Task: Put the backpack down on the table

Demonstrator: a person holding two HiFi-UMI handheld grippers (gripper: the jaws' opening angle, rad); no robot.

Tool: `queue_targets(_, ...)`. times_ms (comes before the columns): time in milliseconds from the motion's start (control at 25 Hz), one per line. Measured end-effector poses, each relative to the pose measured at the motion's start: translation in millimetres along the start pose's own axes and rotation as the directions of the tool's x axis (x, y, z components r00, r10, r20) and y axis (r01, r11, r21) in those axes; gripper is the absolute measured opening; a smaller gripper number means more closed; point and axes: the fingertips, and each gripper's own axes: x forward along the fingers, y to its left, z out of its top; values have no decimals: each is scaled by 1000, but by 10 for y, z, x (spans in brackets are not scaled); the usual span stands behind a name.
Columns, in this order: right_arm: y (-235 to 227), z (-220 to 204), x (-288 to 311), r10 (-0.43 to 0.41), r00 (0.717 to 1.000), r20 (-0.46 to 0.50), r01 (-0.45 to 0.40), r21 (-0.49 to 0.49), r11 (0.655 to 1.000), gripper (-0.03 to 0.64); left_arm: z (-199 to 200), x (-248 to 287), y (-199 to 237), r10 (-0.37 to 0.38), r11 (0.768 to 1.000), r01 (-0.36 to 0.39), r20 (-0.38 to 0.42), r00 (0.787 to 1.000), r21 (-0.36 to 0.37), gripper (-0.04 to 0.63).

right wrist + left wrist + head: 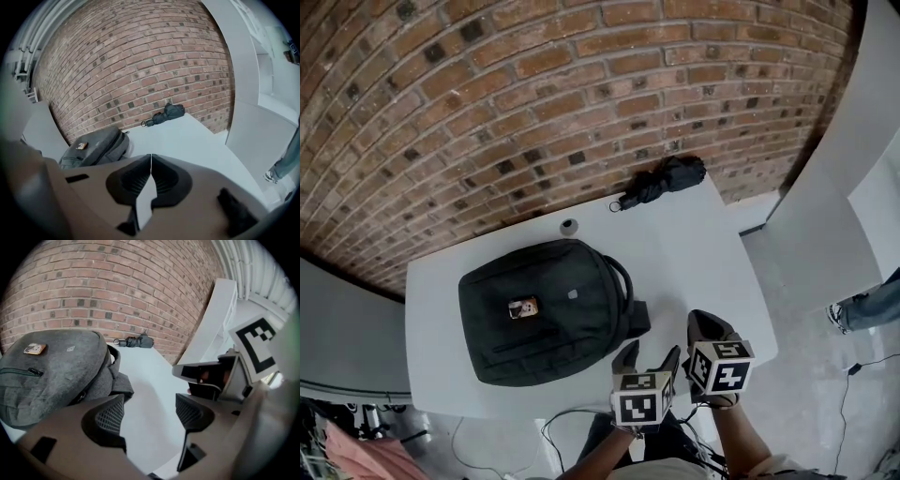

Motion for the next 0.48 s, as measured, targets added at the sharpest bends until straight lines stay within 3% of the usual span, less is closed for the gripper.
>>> queue_targets(120,213,145,-39,31,999,28,-30,-37,999,31,137,-185,65,-8,1000,10,66,998,-21,335)
queue_targets(240,451,249,-118,52,997,49,-48,-69,996,31,272,-471,257,26,999,-24,132,991,-22,278)
queue_targets(480,858,408,-311,62,994,94,-54,-86,995,31,577,-1179,662,93,995,-95,271,958,-3,232)
